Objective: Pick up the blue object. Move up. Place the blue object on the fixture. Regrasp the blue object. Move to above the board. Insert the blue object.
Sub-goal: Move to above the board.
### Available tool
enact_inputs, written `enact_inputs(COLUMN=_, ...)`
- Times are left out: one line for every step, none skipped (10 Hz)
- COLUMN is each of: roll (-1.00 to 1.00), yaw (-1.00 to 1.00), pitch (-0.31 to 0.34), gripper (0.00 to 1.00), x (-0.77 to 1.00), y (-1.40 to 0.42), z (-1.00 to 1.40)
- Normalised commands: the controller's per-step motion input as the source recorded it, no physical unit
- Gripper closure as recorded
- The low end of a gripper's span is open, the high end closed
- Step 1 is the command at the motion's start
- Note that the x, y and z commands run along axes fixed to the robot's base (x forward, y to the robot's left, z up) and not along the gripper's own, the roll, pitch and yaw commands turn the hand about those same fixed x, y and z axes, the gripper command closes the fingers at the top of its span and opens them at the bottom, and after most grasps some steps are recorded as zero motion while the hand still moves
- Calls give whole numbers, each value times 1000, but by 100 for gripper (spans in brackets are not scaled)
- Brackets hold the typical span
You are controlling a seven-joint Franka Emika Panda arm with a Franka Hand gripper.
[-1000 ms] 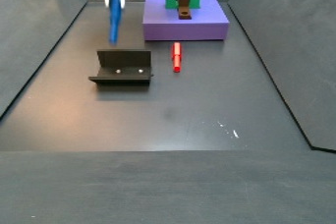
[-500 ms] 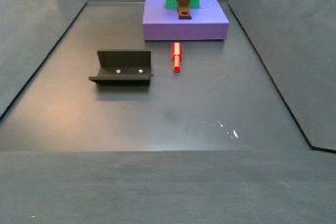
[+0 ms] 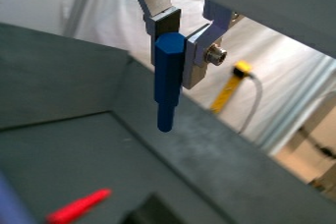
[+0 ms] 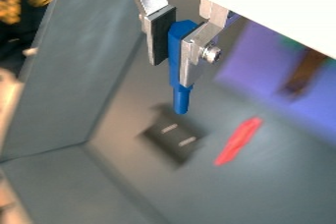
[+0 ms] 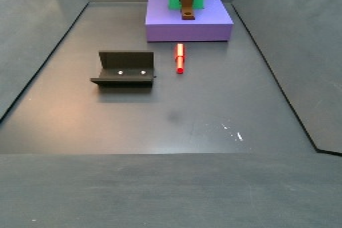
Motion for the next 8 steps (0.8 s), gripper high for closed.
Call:
enact_inputs(roll=-1000, yaw=33, pitch=149, gripper=100, x=-1132, y=-1400, z=329)
enact_inputs(roll=-1000, yaw=47, pitch=146, gripper=100, x=-675, y=-801, z=183)
enact_inputs(roll=-1000, yaw=56, pitch=139, gripper=100, x=-266, y=-293, z=55)
enact_inputs(roll=-1000, yaw=61, pitch=129, gripper=100, x=-114, y=-95, z=3)
enact_inputs(roll=-1000, yaw=66, pitch=107, gripper=100, x=-80, y=-30, z=27)
enact_inputs(roll=-1000, yaw=73, pitch=84, gripper=100, x=-86, y=5, z=6)
enact_inputs(roll=-1000, yaw=68, pitch=61, gripper=100, x=-61, y=31, z=-1)
enact_inputs(roll=-855, yaw=57, pitch=38, gripper=100, x=-45, y=29, z=3)
